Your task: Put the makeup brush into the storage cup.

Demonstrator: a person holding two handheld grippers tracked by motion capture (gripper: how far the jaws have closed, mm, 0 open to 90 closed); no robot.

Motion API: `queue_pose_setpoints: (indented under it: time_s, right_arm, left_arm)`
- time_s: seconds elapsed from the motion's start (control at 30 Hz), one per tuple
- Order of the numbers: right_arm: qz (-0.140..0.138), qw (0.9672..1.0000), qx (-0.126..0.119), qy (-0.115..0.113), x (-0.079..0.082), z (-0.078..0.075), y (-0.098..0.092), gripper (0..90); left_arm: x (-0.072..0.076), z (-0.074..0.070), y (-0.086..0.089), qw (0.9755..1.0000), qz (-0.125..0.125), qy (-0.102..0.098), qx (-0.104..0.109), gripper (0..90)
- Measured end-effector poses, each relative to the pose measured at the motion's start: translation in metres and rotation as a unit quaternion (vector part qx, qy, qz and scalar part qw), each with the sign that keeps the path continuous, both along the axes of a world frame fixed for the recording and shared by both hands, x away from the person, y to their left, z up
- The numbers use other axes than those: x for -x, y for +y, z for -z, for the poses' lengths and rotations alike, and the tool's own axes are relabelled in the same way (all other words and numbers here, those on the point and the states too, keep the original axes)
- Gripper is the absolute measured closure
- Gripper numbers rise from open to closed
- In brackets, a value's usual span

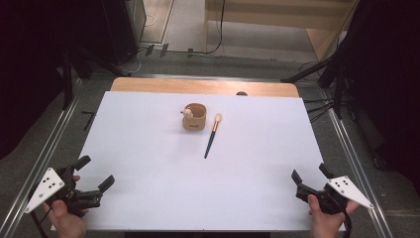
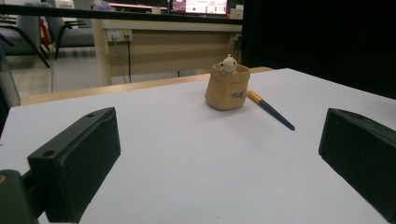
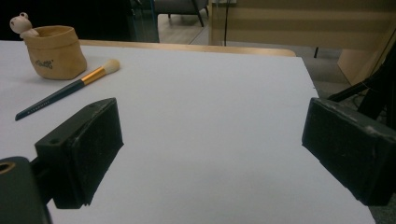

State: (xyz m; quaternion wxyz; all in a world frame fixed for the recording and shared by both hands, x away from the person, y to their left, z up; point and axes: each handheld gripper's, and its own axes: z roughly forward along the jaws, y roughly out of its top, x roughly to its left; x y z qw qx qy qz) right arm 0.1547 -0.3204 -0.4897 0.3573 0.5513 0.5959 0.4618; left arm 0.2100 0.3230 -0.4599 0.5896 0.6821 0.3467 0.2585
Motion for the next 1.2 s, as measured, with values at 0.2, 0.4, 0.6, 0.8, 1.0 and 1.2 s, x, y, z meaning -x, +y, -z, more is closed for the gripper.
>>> queue_pose_setpoints:
  time_s: [0.2,0.4,0.6,0.8,1.0,1.2]
  right_arm:
    - [-0.001,1.0,0.006,0.004,0.001,0.0,0.002,6.8]
    - [0.002,0.9996,0.027,0.009,-0.002,0.001,0.003,8.3]
    - [-0.014,0.9996,0.018,0.015,-0.007,-0.002,0.006,8.4]
    - [-0.04,0.998,0.048,0.013,-0.01,-0.015,0.027,8.7]
    - [-0.06,0.9968,0.051,0.011,-0.019,-0.028,0.042,8.8]
    - [-0.07,0.9959,0.055,0.018,-0.036,-0.041,0.054,9.0]
  left_arm:
    - [0.0,0.0,-0.003,1.0,0.003,0.002,-0.005,0.0]
    - [-0.001,0.003,-0.009,0.9998,0.009,0.007,-0.014,0.0]
    - [-0.002,0.003,-0.009,0.9998,0.008,0.006,-0.014,0.0]
    - [-0.003,0.007,-0.01,0.9998,0.005,0.013,-0.012,0.0]
    - [-0.002,0.007,-0.013,0.9997,0.007,0.012,-0.018,0.0]
    - [-0.003,0.007,-0.012,0.9998,0.004,0.012,-0.017,0.0]
